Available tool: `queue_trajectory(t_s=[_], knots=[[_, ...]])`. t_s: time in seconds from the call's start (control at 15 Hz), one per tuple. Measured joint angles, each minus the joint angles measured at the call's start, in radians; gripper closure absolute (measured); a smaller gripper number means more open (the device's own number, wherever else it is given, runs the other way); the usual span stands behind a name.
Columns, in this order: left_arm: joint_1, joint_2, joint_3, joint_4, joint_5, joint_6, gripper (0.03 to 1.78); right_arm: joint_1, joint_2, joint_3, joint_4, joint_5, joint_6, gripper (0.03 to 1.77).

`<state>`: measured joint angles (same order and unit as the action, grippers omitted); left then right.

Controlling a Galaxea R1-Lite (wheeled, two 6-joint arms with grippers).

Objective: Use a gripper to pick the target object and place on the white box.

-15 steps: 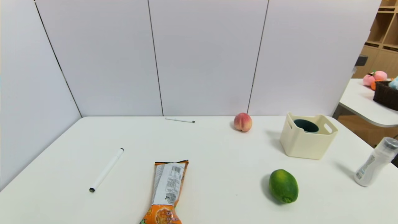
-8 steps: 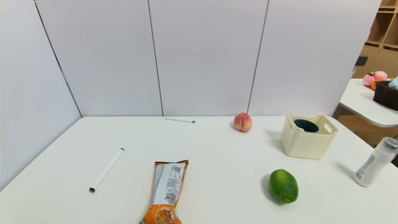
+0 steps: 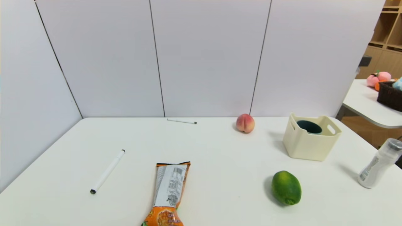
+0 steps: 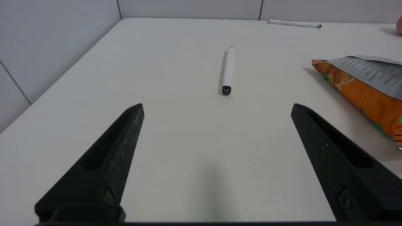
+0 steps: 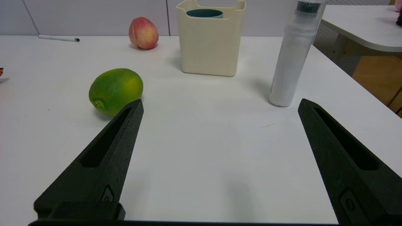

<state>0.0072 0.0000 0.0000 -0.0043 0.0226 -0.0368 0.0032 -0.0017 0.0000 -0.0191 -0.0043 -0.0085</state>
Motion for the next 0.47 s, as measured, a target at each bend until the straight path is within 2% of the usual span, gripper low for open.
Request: queue_trajectory(t_s=[0.47], knots=[[0.000, 0.000, 0.000, 0.000, 0.000, -0.001, 0.12, 0.000, 0.000, 0.000, 0.000, -0.005, 0.019, 0.10]])
